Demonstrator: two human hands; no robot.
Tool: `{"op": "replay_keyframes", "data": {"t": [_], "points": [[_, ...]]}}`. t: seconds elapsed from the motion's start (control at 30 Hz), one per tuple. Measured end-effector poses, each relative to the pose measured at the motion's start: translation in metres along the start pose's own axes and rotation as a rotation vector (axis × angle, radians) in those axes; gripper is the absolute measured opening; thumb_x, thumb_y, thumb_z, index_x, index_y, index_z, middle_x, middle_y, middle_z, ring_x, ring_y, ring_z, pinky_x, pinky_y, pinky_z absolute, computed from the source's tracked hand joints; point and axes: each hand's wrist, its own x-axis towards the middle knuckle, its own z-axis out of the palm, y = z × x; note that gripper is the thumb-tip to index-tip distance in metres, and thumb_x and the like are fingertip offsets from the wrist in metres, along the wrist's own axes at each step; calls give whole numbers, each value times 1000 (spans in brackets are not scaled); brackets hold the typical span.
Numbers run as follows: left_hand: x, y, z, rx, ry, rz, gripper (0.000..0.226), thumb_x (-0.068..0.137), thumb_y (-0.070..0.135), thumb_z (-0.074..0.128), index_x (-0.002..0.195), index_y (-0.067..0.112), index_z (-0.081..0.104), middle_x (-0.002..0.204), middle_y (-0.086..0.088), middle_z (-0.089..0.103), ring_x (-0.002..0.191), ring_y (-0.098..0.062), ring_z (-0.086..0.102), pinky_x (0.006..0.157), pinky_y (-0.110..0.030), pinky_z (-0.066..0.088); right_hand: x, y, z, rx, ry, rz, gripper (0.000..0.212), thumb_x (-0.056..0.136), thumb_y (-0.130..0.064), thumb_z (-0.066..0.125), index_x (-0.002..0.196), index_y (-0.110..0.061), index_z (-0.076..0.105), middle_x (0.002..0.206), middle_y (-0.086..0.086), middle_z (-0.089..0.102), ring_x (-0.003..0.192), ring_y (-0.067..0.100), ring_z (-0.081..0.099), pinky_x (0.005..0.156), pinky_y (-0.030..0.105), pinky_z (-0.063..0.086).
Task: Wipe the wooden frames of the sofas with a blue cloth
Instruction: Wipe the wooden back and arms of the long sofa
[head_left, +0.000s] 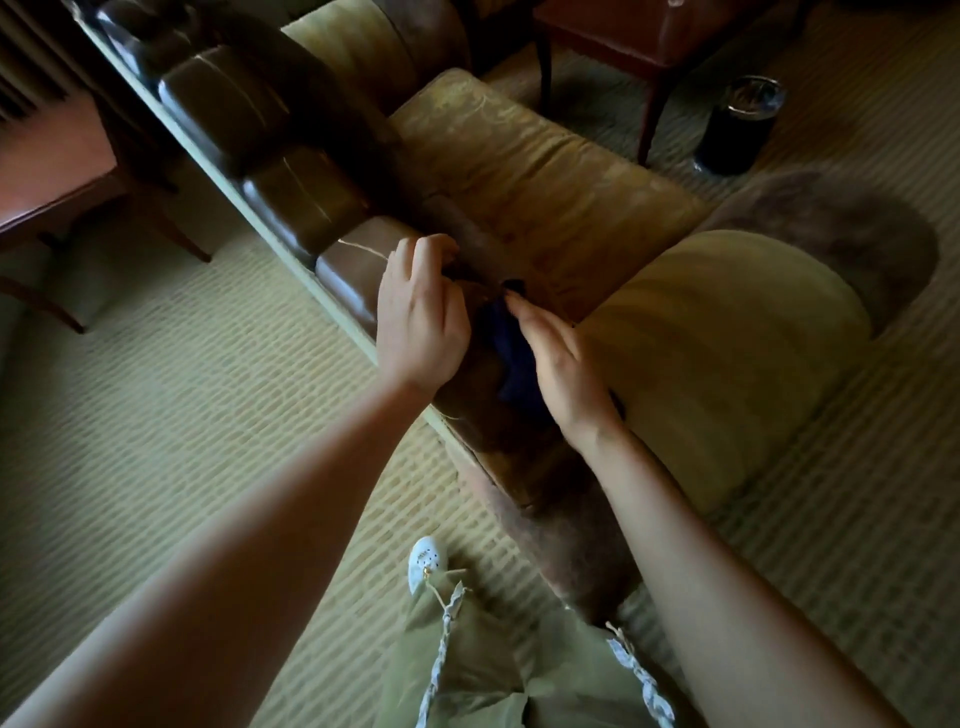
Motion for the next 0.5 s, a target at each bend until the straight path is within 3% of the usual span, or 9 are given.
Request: {"op": "replay_keyframes", "data": {"t": [0.13,0.2,0.27,0.33,0.37,0.43,0.5], "points": [[23,-13,-6,-196,-8,-10,37,77,12,32,101,-4,55,95,-13,58,91,-28,54,82,-41,45,21,-24,35,-286,-103,-120,30,100,-23,41,114,-16,67,112,-2,68,108,10,60,94,25,45],[53,-29,-7,-132,-154,6,35,77,9,33,100,-4,55,97,-17,58,93,-31,54,81,-43,44,41,-28,48,-535,30,-221,26,96,-12,45,111,-13,67,109,4,68,105,20,60,87,20,42],[84,-47,-5,6,-392,46,31,80,4,36,103,-3,57,102,-19,58,98,-34,54,84,-43,44,64,-27,51,-650,168,-242,34,91,-2,51,124,-7,59,125,12,60,116,24,53,93,13,34],[103,-59,0,81,-590,143,30,82,-1,41,106,0,60,107,-17,59,104,-33,55,89,-43,44,79,-31,47,-606,254,-23,44,92,-19,58,132,-3,50,130,16,52,117,28,52,100,24,40],[107,-63,4,81,-653,199,31,83,-2,41,106,1,61,109,-16,59,106,-32,54,91,-43,43,83,-34,47,-605,289,128,48,91,-35,58,127,-4,53,121,16,57,110,29,56,92,32,47],[108,-63,9,39,-740,291,32,84,-4,41,107,1,62,110,-16,59,108,-32,53,91,-43,43,85,-40,53,-666,250,383,45,92,-54,46,86,-13,63,81,9,62,74,26,61,60,30,47],[105,-62,11,-21,-785,339,31,83,-6,40,106,0,60,111,-17,59,108,-32,52,89,-42,43,81,-46,64,-761,221,458,51,96,-55,33,65,-18,50,61,2,52,54,20,53,48,26,35]]}}
